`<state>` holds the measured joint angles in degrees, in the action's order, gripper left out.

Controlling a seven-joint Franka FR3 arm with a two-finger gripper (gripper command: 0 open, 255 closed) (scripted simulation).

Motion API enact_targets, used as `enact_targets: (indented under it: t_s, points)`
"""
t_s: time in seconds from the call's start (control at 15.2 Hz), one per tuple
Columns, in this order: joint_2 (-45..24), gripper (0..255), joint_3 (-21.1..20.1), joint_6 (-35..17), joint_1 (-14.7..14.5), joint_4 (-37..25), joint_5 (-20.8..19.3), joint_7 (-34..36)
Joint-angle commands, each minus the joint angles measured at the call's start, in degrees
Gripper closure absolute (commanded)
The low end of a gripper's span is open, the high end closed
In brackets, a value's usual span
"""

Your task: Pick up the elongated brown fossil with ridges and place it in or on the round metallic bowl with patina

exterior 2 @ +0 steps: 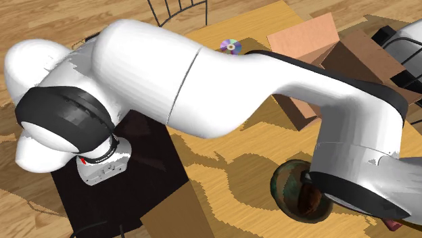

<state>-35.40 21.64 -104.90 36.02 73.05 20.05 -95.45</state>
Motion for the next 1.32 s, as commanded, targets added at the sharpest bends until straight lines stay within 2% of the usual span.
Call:
enact_targets:
  t_s: [0.0, 0.59, 0.66, 0.73, 0.92, 1.25]
  points:
    - [-0.41, 255, -0.10, -1.22, 0.01, 0.87, 0.21, -0.35]
    - [-2.23, 255, -0.64, -6.87, -0.21, 4.92, 1.20, -1.61]
    - [-1.98, 255, -0.56, -6.12, -0.16, 4.35, 1.07, -1.46]
    - [-1.98, 0, -0.56, -6.12, -0.16, 4.35, 1.07, -1.46]
    - [2.47, 0, -1.86, -5.46, 4.53, 8.87, 5.22, -10.09]
    - [1.91, 0, -2.35, -7.67, 4.75, 10.74, 6.28, -11.49]
